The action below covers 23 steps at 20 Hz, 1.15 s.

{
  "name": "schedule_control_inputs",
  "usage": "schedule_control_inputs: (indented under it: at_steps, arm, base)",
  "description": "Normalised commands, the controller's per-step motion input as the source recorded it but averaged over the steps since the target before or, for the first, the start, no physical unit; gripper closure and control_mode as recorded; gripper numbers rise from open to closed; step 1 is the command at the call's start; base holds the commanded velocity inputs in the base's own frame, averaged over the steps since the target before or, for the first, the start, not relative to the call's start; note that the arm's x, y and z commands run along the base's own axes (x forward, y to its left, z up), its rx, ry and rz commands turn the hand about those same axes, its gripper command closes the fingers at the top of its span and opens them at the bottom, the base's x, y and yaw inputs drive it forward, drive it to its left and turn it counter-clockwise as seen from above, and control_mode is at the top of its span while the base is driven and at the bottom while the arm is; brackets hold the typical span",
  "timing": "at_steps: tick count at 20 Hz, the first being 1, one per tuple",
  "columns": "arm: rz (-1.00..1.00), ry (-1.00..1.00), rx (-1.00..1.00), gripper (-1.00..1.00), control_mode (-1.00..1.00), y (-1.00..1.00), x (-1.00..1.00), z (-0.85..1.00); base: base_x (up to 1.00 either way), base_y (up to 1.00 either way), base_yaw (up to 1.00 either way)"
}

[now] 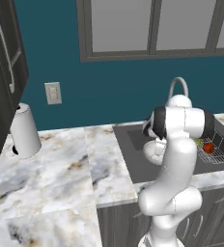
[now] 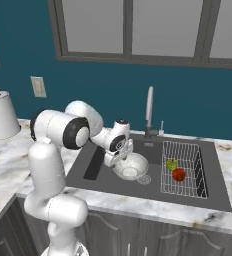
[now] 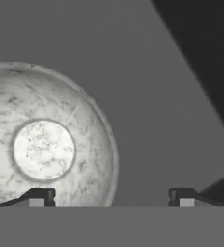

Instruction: Dump the broccoli and tomato from the bowl so the bowl can be washed. Place the bowl in the sink after clearing the leftovers.

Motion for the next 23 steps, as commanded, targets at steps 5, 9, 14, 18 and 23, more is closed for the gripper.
schedule_control_inputs:
  at_steps: [5, 9, 14, 18, 23]
  arm:
    - [-0.18, -0.25, -0.05, -1.00, -1.00, 0.32, -0.41, 1.00]
    - [-0.11, -0.27, -0.08, -1.00, -1.00, 0.38, -0.60, 1.00]
    - [-0.06, -0.34, -0.10, -1.00, -1.00, 0.51, -0.89, 1.00]
    - [-0.01, -0.55, -0.11, -1.00, -1.00, 0.39, -0.99, 0.73]
    - [0.00, -0.02, -0.08, -1.00, -1.00, 0.09, -0.10, 0.00]
  base:
    - [0.00, 0.00, 0.00]
    - [0.00, 0.00, 0.00]
    - [0.00, 0.00, 0.00]
    - [0.00, 0.00, 0.00]
    - [0.00, 0.00, 0.00]
